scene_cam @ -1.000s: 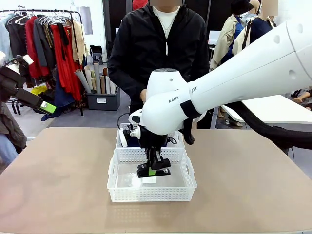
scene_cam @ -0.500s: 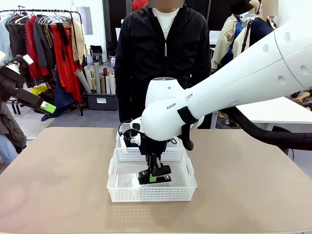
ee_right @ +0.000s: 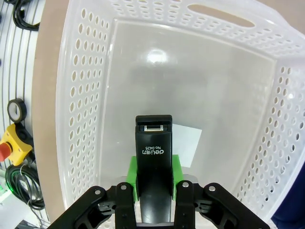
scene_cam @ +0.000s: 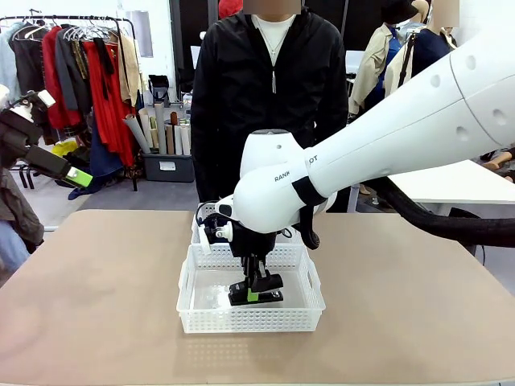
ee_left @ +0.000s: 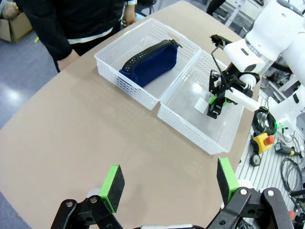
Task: Distribute items into two baskets.
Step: Place the picked Stapler into the Organizing basket as instructed by the person.
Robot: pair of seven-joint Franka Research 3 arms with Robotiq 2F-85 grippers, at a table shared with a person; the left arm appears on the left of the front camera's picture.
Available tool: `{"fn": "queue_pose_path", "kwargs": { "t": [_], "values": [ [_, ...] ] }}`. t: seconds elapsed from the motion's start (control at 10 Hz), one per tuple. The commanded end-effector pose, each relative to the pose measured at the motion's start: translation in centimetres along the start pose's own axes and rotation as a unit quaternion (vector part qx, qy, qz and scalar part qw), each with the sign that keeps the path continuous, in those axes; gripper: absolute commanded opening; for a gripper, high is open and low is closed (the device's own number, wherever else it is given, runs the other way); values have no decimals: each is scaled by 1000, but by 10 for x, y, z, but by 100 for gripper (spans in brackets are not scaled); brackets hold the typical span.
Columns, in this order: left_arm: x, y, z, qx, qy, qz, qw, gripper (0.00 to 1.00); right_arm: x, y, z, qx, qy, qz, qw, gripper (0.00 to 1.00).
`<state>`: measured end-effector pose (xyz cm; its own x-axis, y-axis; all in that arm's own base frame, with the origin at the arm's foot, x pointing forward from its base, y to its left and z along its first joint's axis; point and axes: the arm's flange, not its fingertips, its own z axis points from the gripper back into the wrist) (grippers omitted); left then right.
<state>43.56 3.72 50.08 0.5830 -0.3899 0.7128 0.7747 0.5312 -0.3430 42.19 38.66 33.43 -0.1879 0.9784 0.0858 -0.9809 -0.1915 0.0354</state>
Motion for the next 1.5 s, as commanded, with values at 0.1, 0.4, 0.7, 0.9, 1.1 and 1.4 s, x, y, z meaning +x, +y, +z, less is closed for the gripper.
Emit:
{"fn": "queue_pose_path", "kwargs": {
  "t": [0.1, 0.4, 0.7, 0.9, 1.1, 1.4],
  "values": [
    [-2, -2, 1, 2, 6, -3, 1000, 100, 3, -4, 7, 2, 0, -8, 1000, 55],
    [-2, -2, 1, 2, 6, -3, 1000, 100, -4, 0, 19, -10, -11, -19, 1000, 100],
    [-2, -2, 1, 2, 6, -3, 1000, 100, -11, 11, 37, -16, -23, -44, 999, 100],
    [-2, -2, 1, 2, 6, -3, 1000, 100, -13, 16, 44, -21, -18, -46, 999, 100],
    [-2, -2, 1, 2, 6, -3, 1000, 100, -9, 4, 43, -23, -18, -34, 999, 100],
    [-2, -2, 1, 2, 6, -3, 1000, 100, -9, 4, 43, -23, -18, -34, 999, 100]
  ]
}}
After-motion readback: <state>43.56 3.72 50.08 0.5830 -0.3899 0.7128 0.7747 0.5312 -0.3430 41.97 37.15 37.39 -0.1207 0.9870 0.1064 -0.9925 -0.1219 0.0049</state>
